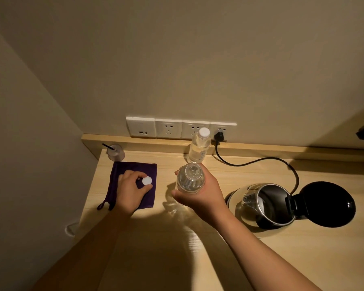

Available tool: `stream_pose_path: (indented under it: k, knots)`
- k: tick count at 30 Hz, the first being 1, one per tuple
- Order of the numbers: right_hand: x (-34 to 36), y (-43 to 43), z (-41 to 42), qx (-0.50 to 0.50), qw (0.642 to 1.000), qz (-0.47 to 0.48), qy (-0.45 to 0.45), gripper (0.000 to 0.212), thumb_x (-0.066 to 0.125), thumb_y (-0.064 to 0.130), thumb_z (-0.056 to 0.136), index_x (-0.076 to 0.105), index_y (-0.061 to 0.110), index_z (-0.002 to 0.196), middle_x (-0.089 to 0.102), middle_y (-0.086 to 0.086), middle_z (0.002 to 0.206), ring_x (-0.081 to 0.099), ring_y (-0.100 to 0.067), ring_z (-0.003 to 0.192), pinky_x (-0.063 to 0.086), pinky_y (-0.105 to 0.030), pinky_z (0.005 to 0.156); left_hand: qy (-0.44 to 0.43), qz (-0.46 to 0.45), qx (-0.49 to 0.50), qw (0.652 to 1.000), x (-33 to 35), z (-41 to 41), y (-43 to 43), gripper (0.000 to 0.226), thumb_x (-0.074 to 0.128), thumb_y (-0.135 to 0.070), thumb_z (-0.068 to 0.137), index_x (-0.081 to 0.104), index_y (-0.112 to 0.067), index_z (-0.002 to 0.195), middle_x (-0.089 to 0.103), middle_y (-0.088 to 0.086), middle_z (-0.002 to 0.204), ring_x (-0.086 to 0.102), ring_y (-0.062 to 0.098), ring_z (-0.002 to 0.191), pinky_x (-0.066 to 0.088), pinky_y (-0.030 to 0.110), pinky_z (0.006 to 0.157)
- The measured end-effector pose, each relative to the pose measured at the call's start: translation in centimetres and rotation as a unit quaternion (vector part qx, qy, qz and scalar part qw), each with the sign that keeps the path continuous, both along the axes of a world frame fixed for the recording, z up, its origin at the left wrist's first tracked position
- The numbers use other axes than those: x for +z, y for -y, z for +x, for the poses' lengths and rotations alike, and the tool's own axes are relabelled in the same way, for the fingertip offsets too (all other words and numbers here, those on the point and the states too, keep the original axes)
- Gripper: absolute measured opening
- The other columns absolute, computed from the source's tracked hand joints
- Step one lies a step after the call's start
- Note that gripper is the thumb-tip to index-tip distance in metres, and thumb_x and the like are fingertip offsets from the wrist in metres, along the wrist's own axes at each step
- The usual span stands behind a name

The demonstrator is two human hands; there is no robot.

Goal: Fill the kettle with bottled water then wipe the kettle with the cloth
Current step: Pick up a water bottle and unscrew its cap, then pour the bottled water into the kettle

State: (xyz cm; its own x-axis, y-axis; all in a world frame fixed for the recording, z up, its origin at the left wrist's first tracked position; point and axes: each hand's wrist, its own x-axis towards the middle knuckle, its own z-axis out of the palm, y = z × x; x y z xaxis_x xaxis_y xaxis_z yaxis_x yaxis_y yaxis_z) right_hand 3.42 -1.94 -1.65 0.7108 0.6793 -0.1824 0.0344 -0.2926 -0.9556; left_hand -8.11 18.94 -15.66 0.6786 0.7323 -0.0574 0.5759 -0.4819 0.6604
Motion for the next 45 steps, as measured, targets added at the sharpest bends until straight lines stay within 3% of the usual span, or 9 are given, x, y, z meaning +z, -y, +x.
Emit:
stream_pose_path:
  k: [9, 16, 22, 26, 28, 34, 37, 40, 45]
  knots:
    - [1.1, 0.5, -0.1, -0.010, 0.999, 0.032, -0.004, 0.052, 0.094, 0.011, 0.072, 0.065, 0.031, 0.111, 0.076, 0.003, 0.110, 0.071, -0.005, 0.100, 0.054, -0.010, 0.080, -0.052, 0.012, -0.014, 0.999, 5.3, -0.6, 2.8, 0.091, 0.085, -0.034, 0.071, 0.040, -0.026, 0.150, 0.044, 0.007, 0.136, 0.040, 0.029, 0.127, 0.034, 0.050, 0.107]
    - [2.5, 0.9, -0.5, -0.002, 0.998, 0.050, 0.026, 0.057, 0.092, 0.018, 0.067, 0.068, 0.035, 0.117, 0.076, 0.015, 0.116, 0.073, -0.002, 0.106, 0.053, -0.010, 0.084, 0.115, -0.273, -0.204, 0.933, 10.5, -0.3, 8.4, 0.109, 0.095, -0.043, 0.065, 0.028, -0.047, 0.152, 0.045, -0.014, 0.152, 0.048, 0.009, 0.139, 0.044, 0.038, 0.109]
    - [4.0, 2.1, -0.8, 0.017, 0.998, -0.003, 0.057, 0.081, 0.092, 0.043, 0.062, 0.052, 0.075, 0.125, 0.044, 0.034, 0.157, 0.034, -0.007, 0.156, 0.033, -0.050, 0.128, 0.167, -0.266, -0.211, 0.926, 13.8, 2.7, 11.1, 0.067, 0.092, -0.023, 0.071, 0.058, -0.027, 0.129, 0.071, -0.005, 0.119, 0.069, 0.014, 0.114, 0.059, 0.039, 0.093]
    - [4.4, 3.3, -0.4, 0.035, 0.994, -0.012, 0.102, 0.075, 0.093, 0.046, 0.064, 0.059, 0.061, 0.129, 0.035, 0.054, 0.149, 0.015, 0.008, 0.158, 0.020, -0.055, 0.132, 0.211, -0.285, -0.225, 0.908, 15.2, 3.5, 12.3, 0.050, 0.087, -0.014, 0.075, 0.065, -0.022, 0.118, 0.073, 0.002, 0.111, 0.071, 0.023, 0.108, 0.058, 0.030, 0.088]
    - [4.5, 3.9, -0.2, 0.027, 0.994, -0.018, 0.108, 0.078, 0.092, 0.052, 0.062, 0.063, 0.045, 0.134, 0.036, 0.041, 0.159, 0.010, 0.015, 0.155, 0.018, -0.053, 0.132, 0.220, -0.298, -0.226, 0.901, 15.6, 3.5, 12.8, 0.049, 0.088, -0.011, 0.074, 0.065, -0.020, 0.117, 0.074, 0.005, 0.110, 0.072, 0.025, 0.106, 0.057, 0.026, 0.085]
    - [5.8, 5.7, 0.2, 0.029, 0.997, -0.011, 0.065, 0.100, 0.095, 0.055, 0.061, 0.044, 0.060, 0.147, 0.033, 0.032, 0.165, 0.021, 0.009, 0.156, 0.026, -0.043, 0.132, 0.203, -0.302, -0.219, 0.905, 16.4, 4.5, 14.1, 0.038, 0.084, -0.010, 0.083, 0.066, -0.014, 0.116, 0.074, 0.006, 0.106, 0.072, 0.025, 0.102, 0.059, 0.029, 0.083]
    - [6.2, 8.2, -0.1, 0.017, 0.999, 0.000, 0.034, 0.116, 0.098, 0.052, 0.061, 0.031, 0.063, 0.154, 0.033, 0.034, 0.164, 0.029, 0.010, 0.153, 0.032, -0.020, 0.124, 0.184, -0.325, -0.217, 0.902, 16.4, 4.5, 14.3, 0.046, 0.087, -0.008, 0.078, 0.065, -0.017, 0.118, 0.075, 0.006, 0.105, 0.073, 0.025, 0.099, 0.060, 0.030, 0.080]
    - [6.0, 12.2, -1.5, -0.022, 0.999, 0.005, 0.046, 0.111, 0.094, 0.063, 0.061, 0.033, 0.061, 0.154, 0.035, 0.042, 0.159, 0.031, 0.021, 0.145, 0.028, 0.005, 0.106, 0.163, -0.314, -0.228, 0.907, 16.4, 4.4, 14.1, 0.057, 0.093, -0.021, 0.066, 0.065, -0.020, 0.116, 0.075, 0.002, 0.109, 0.073, 0.021, 0.101, 0.058, 0.023, 0.083]
    - [2.3, 20.3, -5.7, -0.142, 0.979, -0.070, 0.131, 0.088, 0.088, 0.056, 0.060, 0.054, 0.057, 0.141, 0.055, 0.037, 0.143, 0.046, 0.015, 0.136, 0.037, -0.001, 0.104, 0.125, -0.306, -0.240, 0.913, 16.0, 4.5, 14.1, 0.066, 0.091, -0.040, 0.059, 0.065, -0.019, 0.116, 0.075, -0.004, 0.112, 0.072, 0.021, 0.104, 0.058, 0.032, 0.088]
